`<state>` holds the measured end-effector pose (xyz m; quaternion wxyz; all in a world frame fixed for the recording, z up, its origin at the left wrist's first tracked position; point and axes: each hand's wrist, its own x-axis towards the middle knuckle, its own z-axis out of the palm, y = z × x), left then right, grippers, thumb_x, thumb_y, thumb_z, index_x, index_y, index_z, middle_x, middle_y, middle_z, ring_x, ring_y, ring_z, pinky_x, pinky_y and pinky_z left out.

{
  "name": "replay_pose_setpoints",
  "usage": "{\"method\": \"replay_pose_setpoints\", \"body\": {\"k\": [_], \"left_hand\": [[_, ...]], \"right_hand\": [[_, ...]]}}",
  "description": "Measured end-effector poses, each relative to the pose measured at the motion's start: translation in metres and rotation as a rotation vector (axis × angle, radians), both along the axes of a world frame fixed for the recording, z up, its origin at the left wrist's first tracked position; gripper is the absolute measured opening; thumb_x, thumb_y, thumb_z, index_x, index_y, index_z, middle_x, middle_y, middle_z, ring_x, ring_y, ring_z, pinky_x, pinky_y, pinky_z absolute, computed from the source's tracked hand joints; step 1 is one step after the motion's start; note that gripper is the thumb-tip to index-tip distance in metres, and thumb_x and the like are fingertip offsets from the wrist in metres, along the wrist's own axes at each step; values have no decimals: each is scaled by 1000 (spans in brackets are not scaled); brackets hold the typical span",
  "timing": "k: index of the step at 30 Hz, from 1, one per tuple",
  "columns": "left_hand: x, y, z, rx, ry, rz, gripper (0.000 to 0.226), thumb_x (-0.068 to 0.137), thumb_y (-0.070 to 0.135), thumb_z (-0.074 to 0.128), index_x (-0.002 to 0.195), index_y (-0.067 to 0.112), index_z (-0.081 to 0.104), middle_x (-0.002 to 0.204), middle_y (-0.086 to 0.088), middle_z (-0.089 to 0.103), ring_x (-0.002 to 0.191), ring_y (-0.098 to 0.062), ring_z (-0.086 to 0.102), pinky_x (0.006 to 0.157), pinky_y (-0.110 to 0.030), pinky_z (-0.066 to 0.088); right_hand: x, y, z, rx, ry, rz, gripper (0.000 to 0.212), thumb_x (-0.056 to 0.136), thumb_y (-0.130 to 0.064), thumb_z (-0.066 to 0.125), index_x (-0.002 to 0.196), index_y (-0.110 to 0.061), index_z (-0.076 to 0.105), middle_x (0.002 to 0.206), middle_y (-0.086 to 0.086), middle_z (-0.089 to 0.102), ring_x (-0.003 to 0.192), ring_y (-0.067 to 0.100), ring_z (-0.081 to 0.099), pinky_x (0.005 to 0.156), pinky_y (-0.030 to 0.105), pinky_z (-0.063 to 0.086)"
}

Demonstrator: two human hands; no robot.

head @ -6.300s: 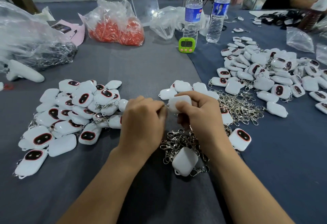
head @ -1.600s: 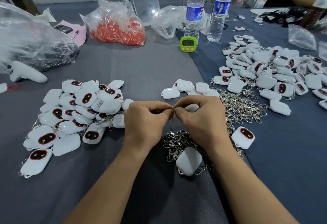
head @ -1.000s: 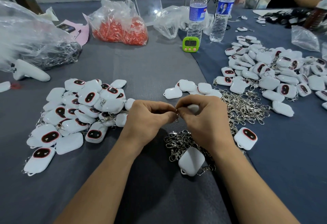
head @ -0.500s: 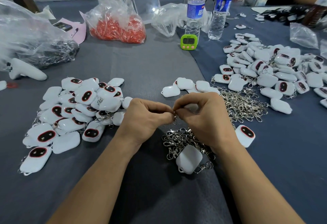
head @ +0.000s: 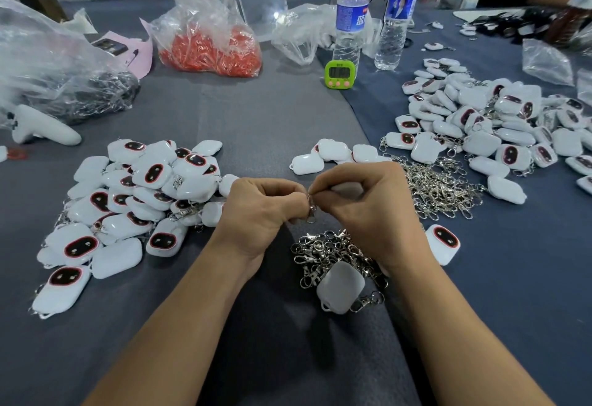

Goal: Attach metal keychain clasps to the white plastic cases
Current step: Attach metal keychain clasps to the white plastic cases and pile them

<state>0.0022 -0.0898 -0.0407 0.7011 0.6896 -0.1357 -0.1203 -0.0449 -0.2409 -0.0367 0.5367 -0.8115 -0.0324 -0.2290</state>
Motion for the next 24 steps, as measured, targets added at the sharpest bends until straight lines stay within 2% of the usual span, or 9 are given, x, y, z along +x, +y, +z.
{"method": "replay_pose_setpoints", "body": {"k": [4,6,8,10,12,14,16,20,24], "left_hand": [[-1,-2,0,-74,-123,108,19,62,2,66,59,18,77,57,4,65,55,-6,54,56,-16,44],[-1,-2,0,-21,-217,161,17,63,5,69,62,20,77,57,8,67,54,-3,54,54,-15,43],[-2,-1,-2,97,-332,223,15,64,8,72,61,23,76,54,12,64,50,1,51,51,-12,39],[-3,1,-4,282,-504,306,14,66,13,74,62,26,74,53,16,63,47,0,52,49,-11,38],[-4,1,-5,492,-676,379,7,67,22,73,64,28,74,58,15,65,55,-5,56,53,-20,44],[-4,1,-9,699,-821,383,2,67,26,75,67,25,75,61,10,67,61,-13,57,56,-26,45],[-4,-1,-15,842,-849,304,5,69,27,80,71,23,77,65,4,68,65,-22,60,58,-29,46],[-1,-5,-20,832,-696,127,11,76,32,78,85,27,80,79,2,72,76,-21,61,67,-28,43],[2,-3,-21,761,-689,53,12,77,28,79,90,28,81,81,5,72,75,-14,57,68,-26,40]], "right_hand": [[3,-3,-1,496,123,-41,26,70,-4,73,91,-18,80,75,3,73,65,15,61,61,28,53],[3,-8,-2,695,191,-8,42,70,5,63,107,-14,74,89,8,74,77,18,64,72,28,56],[4,-10,0,762,215,26,46,75,18,51,109,-9,67,101,11,76,91,20,67,84,29,55],[4,-8,2,688,178,27,46,80,23,46,99,-12,69,110,13,76,102,18,66,86,29,49],[3,-6,2,584,111,-13,42,84,20,51,93,-14,73,111,10,76,91,15,62,77,26,45],[5,-7,-1,515,96,-42,38,87,14,57,99,-16,76,105,4,77,80,10,58,69,20,47],[6,-8,-5,483,151,-57,35,88,7,64,106,-20,77,95,-1,78,78,8,62,71,23,52],[12,-6,-15,198,250,-195,24,87,-7,74,102,-26,75,84,-5,77,77,13,69,80,45,61],[12,-5,-18,-56,314,-297,12,88,-28,75,90,-33,64,82,-11,69,75,3,62,67,22,46]]}}
